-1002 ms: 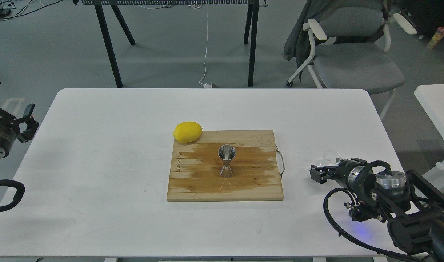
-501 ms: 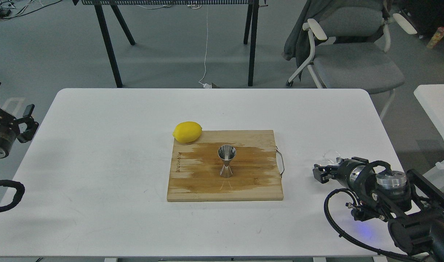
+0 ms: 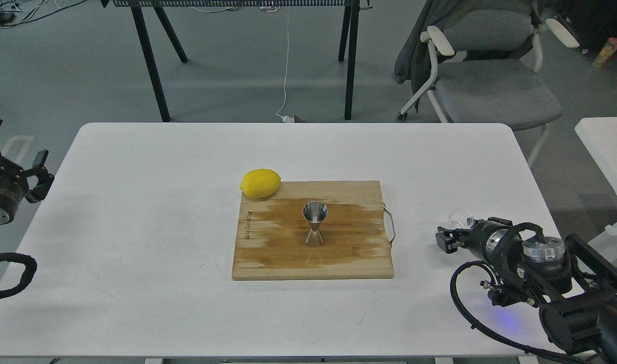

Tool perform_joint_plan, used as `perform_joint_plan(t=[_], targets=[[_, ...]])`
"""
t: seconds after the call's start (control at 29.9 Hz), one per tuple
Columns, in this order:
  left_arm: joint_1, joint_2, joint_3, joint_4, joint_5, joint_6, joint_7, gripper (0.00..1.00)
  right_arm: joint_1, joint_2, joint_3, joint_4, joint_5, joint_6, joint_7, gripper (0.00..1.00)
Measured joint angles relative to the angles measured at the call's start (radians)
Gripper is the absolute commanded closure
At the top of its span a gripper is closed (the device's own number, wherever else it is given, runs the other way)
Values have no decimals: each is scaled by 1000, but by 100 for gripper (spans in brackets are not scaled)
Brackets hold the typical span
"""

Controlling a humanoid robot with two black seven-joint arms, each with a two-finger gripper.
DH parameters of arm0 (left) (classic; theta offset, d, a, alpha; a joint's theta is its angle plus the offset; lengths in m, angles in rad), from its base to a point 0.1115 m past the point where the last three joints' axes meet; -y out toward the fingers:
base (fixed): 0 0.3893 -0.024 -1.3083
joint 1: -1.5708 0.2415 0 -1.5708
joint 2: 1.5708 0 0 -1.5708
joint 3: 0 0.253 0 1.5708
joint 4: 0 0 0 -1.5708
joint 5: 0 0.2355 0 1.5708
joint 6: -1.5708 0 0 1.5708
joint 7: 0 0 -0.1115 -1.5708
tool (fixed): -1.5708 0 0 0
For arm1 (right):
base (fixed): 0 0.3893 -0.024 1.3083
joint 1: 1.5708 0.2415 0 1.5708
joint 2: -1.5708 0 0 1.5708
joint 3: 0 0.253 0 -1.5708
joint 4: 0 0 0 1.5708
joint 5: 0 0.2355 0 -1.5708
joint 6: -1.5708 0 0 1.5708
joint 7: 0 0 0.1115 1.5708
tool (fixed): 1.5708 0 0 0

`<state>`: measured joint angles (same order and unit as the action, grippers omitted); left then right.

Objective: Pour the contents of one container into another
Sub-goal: 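Reach the right gripper to the clear glass cup and grasp it, then lift the glass cup with the right gripper over the jigger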

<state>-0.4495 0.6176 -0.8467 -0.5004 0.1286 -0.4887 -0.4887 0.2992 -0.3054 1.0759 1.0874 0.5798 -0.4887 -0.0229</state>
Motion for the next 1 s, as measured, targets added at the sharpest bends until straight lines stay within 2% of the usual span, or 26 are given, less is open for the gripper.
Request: perform_joint_plan(t=[0.23,0.74,1.0], targets=[[0,-2,0,2,1,0,0,6,0,0,-3,2,0,0,0,51],[0,-10,0,23,2,0,0,6,-6,-1,-6,14,-2,0,-5,53],[0,-10,0,23,2,0,0,6,-5,-15,-4,113,-39,0,1,54]])
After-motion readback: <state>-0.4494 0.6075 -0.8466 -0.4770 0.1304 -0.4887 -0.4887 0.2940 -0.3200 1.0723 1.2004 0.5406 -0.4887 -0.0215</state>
